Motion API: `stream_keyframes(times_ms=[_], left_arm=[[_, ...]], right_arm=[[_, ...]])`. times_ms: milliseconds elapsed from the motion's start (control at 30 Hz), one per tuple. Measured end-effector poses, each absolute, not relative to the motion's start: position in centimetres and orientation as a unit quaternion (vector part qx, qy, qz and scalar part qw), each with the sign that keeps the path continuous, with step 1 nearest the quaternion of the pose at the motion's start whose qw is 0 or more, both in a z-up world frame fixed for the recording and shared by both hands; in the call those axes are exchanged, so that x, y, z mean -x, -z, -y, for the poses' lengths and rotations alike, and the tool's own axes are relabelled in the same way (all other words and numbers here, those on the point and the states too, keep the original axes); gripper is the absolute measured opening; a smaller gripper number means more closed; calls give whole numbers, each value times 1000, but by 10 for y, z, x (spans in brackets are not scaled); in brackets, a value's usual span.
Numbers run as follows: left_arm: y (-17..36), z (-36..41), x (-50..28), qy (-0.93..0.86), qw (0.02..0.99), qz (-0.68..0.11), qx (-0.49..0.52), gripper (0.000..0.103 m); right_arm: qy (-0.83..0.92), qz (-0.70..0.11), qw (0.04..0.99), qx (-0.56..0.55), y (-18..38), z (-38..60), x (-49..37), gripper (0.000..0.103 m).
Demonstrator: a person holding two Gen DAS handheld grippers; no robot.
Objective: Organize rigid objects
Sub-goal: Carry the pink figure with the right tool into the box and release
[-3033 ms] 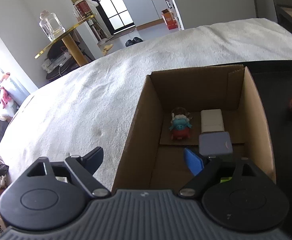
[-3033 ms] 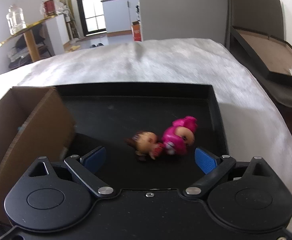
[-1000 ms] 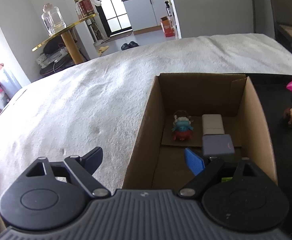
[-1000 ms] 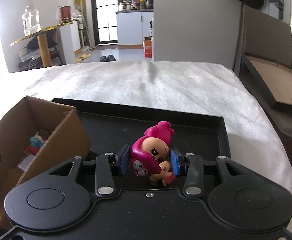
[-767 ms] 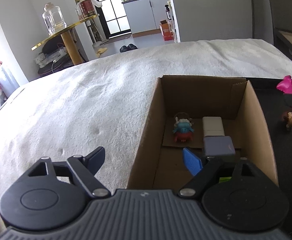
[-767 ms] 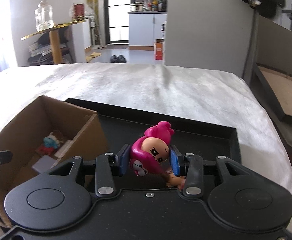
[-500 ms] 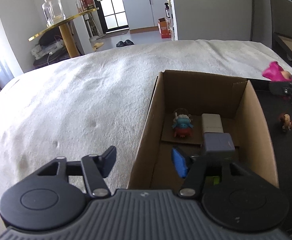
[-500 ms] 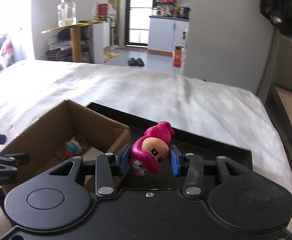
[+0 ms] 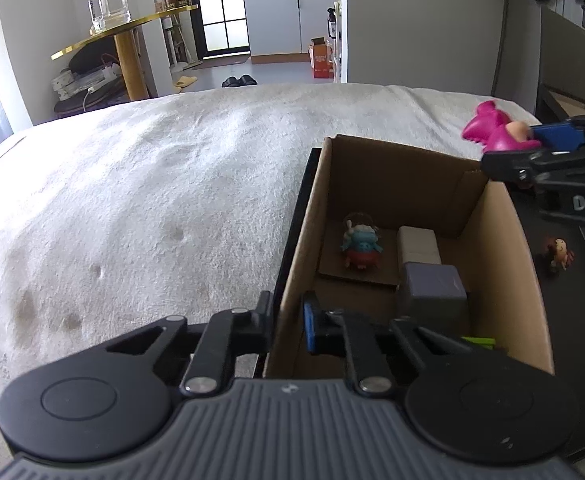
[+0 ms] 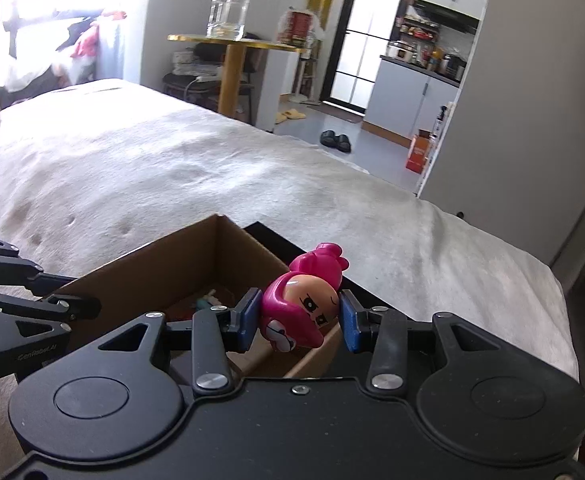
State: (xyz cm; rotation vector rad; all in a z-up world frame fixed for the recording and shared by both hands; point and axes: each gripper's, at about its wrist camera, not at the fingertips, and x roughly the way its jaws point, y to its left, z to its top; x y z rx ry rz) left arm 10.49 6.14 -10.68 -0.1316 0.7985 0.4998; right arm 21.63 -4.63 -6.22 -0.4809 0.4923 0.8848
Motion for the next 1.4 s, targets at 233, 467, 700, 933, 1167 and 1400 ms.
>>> stream_keyframes(times_ms=[233,467,700,933,1167,1400], left_arm=[[106,-67,-101,-229,894,-378,75,13],[108,-72,-98,-222,896,-375,86,12],[109,-73,-98,-222,895,-376,89,13],[107,-70,-100,-228,893,-381,80,13],[100,-62,-103,-236,892,-379,66,13],[98,-59,-109,-243,886,-390,64,23]], right_arm=[[-441,-231,830,253,67,25,-206,41],[-469,-236,810,262,72,12,-191,42],[-456,-243,815,264,72,15,-188,49],[-421,-251,835,248,70,39,-195,62],[-400,-255,852,224,69,63,-198,70],[-382,-255,862,212,72,77,-205,75]])
